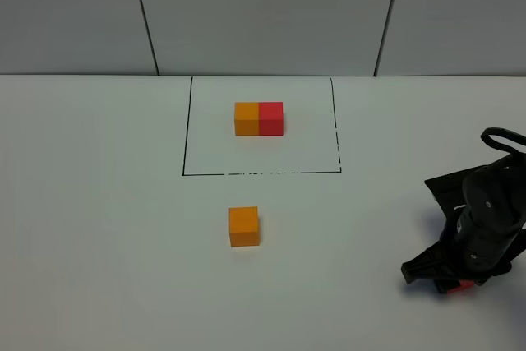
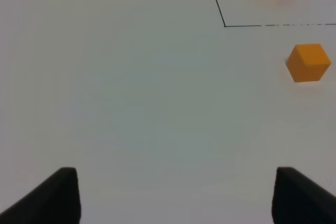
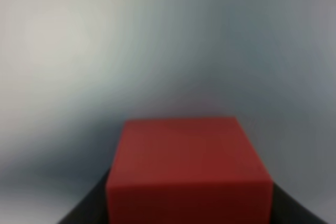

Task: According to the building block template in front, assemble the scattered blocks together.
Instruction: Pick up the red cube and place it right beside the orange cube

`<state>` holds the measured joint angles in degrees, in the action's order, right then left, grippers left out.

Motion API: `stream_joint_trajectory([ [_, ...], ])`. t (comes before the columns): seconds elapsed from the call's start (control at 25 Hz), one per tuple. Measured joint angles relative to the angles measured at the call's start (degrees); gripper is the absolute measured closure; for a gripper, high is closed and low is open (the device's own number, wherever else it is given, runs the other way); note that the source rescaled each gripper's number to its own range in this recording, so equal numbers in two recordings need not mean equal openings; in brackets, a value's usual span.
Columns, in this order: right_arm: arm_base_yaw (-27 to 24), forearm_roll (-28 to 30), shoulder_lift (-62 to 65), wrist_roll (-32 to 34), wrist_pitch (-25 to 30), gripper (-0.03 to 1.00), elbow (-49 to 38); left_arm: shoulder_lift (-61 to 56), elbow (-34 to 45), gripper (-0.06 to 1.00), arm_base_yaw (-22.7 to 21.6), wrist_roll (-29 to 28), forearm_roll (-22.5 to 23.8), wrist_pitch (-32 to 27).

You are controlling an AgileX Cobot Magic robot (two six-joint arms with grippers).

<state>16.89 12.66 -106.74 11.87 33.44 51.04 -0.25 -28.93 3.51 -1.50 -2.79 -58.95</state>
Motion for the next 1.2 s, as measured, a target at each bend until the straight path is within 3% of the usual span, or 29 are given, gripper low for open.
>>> stream_joint_trajectory([
  [0.2, 0.0, 1.4, 3.2, -6.5, 1.5, 0.96, -0.3, 0.0, 0.0, 0.11, 0.0, 0.0, 0.0, 0.0],
  [0.44, 1.1, -2.8, 6.9, -26.5, 5.3, 0.97, -0.3, 0.0, 0.0, 0.11, 0.0, 0.0, -0.1, 0.0],
  [0.56, 2.0, -5.7, 7.2, -33.3, 6.4, 0.97, 0.0, 0.0, 0.0, 0.11, 0.0, 0.0, -0.1, 0.0],
  [0.96, 8.5, -8.4, 7.2, -39.2, 14.8, 0.97, 8.7, 0.0, 0.0, 0.11, 0.0, 0.0, -0.1, 0.0],
  [1.2, 11.8, -8.5, 7.2, -40.8, 15.8, 0.97, 12.9, 0.0, 0.0, 0.11, 0.0, 0.0, -0.1, 0.0],
])
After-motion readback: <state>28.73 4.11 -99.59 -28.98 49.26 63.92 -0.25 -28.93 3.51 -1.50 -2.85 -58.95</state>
